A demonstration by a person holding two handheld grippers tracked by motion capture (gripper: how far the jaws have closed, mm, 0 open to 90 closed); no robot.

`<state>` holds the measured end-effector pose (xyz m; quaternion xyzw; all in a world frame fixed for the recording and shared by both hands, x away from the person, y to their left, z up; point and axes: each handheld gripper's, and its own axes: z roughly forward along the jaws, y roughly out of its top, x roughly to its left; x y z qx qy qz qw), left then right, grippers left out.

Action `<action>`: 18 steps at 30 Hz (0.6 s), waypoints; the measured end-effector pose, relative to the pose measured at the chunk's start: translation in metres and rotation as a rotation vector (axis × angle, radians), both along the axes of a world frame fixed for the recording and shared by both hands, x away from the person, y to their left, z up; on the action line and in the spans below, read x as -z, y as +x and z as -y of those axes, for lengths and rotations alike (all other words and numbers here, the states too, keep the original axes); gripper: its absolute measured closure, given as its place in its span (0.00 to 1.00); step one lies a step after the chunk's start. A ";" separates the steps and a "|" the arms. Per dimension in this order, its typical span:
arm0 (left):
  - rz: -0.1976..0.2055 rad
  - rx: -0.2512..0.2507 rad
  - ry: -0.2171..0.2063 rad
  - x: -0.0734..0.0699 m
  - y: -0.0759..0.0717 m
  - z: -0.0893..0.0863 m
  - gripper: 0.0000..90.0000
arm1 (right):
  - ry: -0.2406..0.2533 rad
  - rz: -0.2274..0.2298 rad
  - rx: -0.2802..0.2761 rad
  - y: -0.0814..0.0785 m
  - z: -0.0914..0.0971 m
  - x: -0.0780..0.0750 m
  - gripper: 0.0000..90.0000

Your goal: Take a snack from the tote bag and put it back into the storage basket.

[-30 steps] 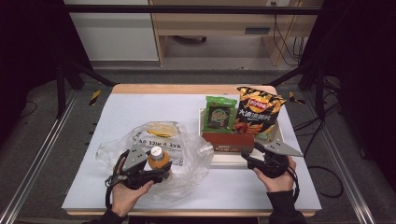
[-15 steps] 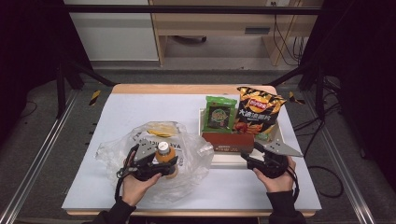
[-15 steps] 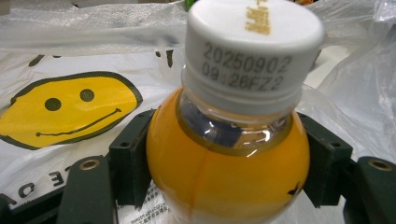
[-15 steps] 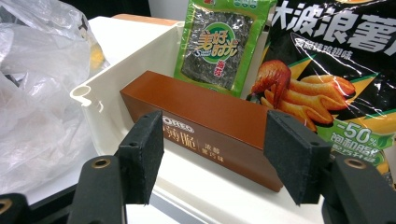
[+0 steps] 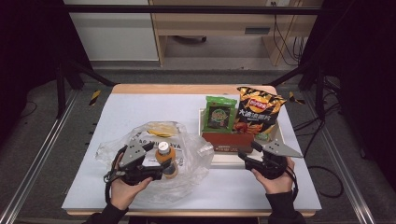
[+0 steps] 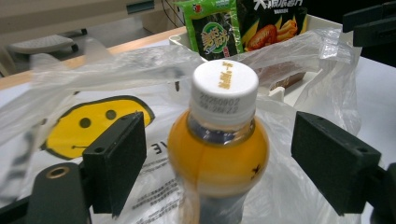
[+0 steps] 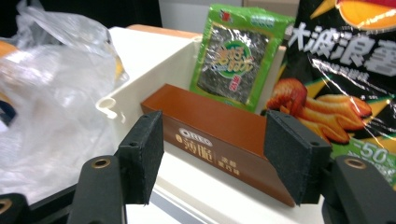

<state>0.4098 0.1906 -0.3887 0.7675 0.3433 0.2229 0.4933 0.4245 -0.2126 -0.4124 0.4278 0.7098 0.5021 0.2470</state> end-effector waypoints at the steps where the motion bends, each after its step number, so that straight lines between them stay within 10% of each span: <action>1: 0.005 -0.006 -0.003 -0.001 -0.002 -0.003 0.20 | 0.006 0.001 -0.001 -0.001 -0.001 -0.002 0.43; 18: 0.007 -0.094 -0.012 0.003 -0.005 -0.056 0.21 | 0.021 0.063 -0.088 -0.011 -0.022 -0.028 0.40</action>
